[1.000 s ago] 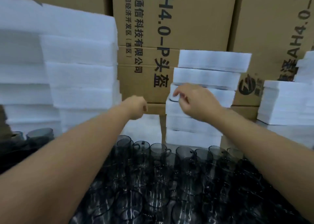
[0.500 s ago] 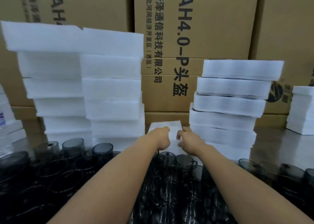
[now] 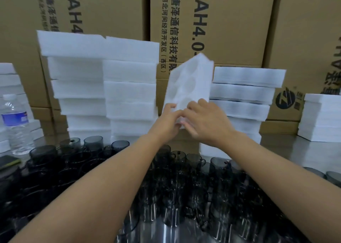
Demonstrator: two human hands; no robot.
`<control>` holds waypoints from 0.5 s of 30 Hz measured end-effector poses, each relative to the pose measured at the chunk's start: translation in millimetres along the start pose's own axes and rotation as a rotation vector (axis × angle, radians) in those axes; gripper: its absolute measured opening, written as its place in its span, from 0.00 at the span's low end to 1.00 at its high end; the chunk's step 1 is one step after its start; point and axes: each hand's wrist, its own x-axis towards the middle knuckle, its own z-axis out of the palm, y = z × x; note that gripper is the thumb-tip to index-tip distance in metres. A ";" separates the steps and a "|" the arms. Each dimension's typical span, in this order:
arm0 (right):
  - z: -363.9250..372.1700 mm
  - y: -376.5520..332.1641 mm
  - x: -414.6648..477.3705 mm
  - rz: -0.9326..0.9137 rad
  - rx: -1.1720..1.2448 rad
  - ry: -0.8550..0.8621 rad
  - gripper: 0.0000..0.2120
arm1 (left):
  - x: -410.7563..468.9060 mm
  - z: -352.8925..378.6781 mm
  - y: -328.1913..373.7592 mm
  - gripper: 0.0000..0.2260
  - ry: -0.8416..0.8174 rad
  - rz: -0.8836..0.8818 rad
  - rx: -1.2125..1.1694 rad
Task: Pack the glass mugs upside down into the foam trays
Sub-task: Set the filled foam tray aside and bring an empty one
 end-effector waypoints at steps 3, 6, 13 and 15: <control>-43.3 0.0 -16.8 0.115 0.182 0.068 0.23 | -22.4 -25.6 14.5 0.14 -0.012 0.188 0.141; -84.2 5.6 -37.9 0.064 0.180 -0.093 0.29 | -55.6 -54.1 29.1 0.14 -0.043 0.360 0.241; -147.6 -23.0 -101.7 -0.094 0.084 -0.456 0.32 | -145.5 -85.3 48.7 0.15 -0.154 0.397 0.287; -157.6 -39.6 -116.3 -0.162 0.088 -0.535 0.32 | -168.6 -89.7 53.3 0.14 -0.248 0.443 0.314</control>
